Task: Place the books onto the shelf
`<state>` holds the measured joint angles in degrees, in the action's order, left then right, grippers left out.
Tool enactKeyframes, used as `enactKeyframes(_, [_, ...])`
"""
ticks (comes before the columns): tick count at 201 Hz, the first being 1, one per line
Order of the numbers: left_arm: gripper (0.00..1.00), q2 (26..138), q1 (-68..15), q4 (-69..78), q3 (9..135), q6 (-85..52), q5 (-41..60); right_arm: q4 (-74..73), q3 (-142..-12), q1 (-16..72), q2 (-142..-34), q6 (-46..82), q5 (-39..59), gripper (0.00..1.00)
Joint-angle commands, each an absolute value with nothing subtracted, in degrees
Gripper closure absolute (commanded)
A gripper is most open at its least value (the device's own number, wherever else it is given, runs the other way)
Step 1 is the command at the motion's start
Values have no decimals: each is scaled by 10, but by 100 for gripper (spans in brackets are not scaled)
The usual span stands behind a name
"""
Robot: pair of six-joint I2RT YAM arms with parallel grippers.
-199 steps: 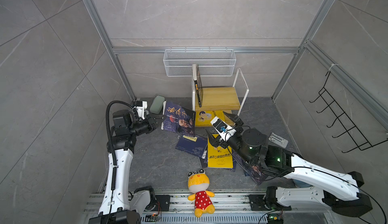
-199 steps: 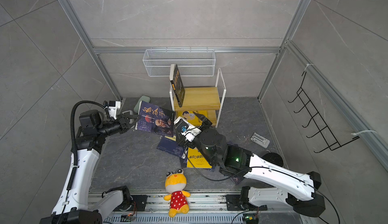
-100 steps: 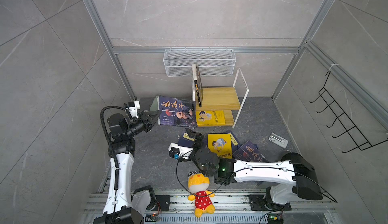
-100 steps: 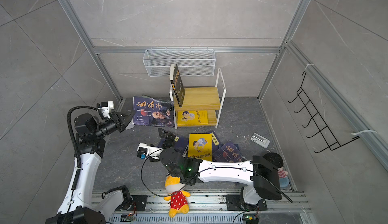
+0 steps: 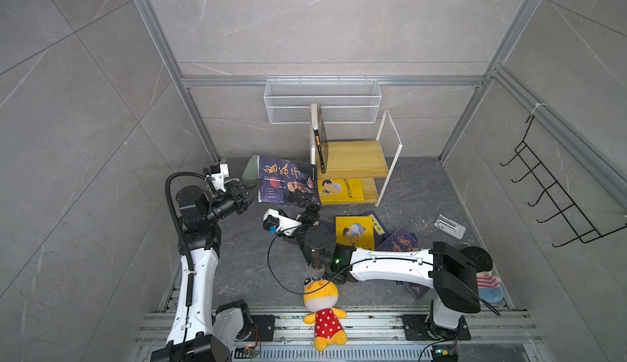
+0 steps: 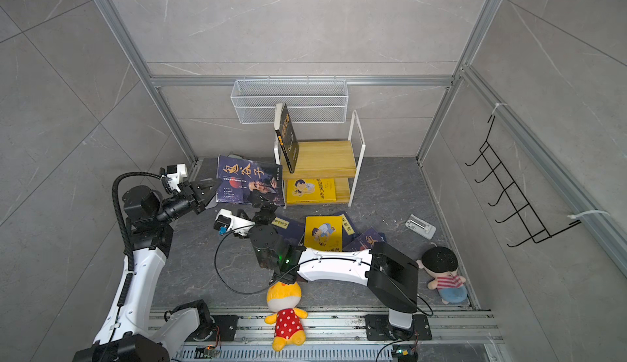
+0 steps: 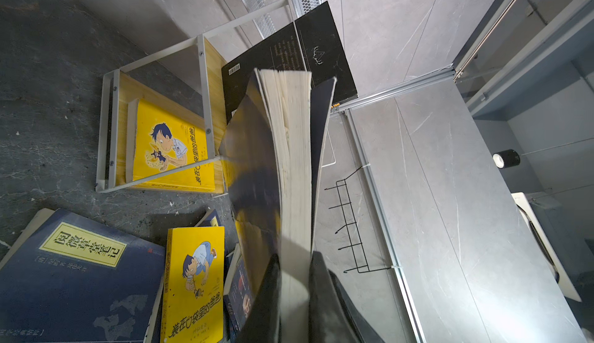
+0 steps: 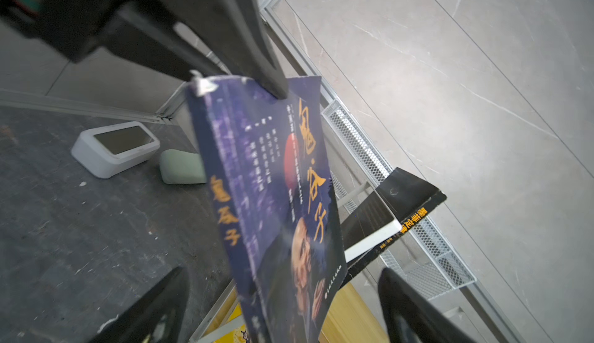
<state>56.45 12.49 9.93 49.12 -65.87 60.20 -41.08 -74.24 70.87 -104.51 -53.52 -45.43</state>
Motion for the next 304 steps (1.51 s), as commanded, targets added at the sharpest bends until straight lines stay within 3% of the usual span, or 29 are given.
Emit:
enactKeyframes(1, [100, 542, 116, 163, 499, -673, 623, -432, -771, 698, -1068, -514, -459, 19])
enactKeyframes(24, [100, 540, 108, 163, 498, -671, 627, -434, -795, 690, -1090, -509, -460, 42])
enactKeyframes(57, [100, 536, 99, 162, 496, -661, 627, -452, -783, 690, -1084, -516, -469, 100])
enactKeyframes(64, [100, 534, 98, 162, 494, -660, 627, -459, -778, 691, -1079, -517, -476, 100])
enactKeyframes(84, [71, 536, 99, 162, 495, -647, 631, -452, -751, 702, -1045, -512, -484, 100])
enactKeyframes(135, [20, 531, 109, 167, 482, -626, 628, -408, -641, 719, -911, -457, -495, 100])
enactKeyframes(154, [8, 525, 112, 146, 476, -592, 619, -388, -588, 717, -851, -400, -484, 100])
enactKeyframes(187, [0, 530, 120, 36, 483, -500, 586, -359, -526, 711, -769, -328, -485, 100])
enactKeyframes(242, [0, 540, 124, -126, 491, -330, 481, -334, -467, 642, -667, -129, -435, 100])
enactKeyframes(304, [0, 544, 116, -213, 493, -173, 443, -354, -492, 563, -665, -34, -406, 100])
